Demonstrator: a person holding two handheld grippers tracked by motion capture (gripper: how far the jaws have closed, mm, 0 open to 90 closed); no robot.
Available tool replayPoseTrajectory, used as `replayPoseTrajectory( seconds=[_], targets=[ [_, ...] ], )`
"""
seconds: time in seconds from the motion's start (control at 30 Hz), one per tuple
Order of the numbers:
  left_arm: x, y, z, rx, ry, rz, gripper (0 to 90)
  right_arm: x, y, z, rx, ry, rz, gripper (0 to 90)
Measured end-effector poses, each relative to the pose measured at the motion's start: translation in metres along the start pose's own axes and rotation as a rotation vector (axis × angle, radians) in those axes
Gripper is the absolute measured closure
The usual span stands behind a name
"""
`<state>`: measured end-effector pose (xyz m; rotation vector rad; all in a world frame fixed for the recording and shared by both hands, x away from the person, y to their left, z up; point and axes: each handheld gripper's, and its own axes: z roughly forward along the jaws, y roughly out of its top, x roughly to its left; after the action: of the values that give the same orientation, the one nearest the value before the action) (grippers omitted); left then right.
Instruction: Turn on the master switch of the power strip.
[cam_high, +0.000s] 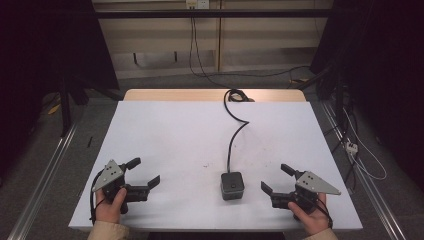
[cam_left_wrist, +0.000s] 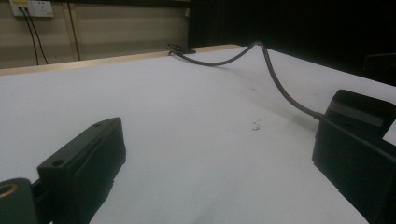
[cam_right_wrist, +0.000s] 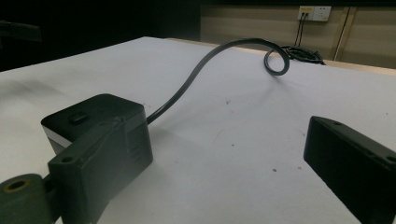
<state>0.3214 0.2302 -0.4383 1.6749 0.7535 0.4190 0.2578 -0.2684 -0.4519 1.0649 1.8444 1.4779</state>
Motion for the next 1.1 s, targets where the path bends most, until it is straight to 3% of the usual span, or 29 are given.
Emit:
replayPoseTrajectory(
  seconds=[0.4, 1.1],
  targets=[
    [0.0029, 0.0001, 0.0011, -0.016, -0.003, -0.003, 2.3, -0.0014, 0.0018, 0.0053, -0.001, -0.008, 0.007, 5.8],
    [0.0040, 0.0015, 0.0066, -0.011, -0.002, 0.001, 2.3, 0.0067, 0.0060, 0.0077, 0.009, 0.023, -0.011, 3.7]
  ],
)
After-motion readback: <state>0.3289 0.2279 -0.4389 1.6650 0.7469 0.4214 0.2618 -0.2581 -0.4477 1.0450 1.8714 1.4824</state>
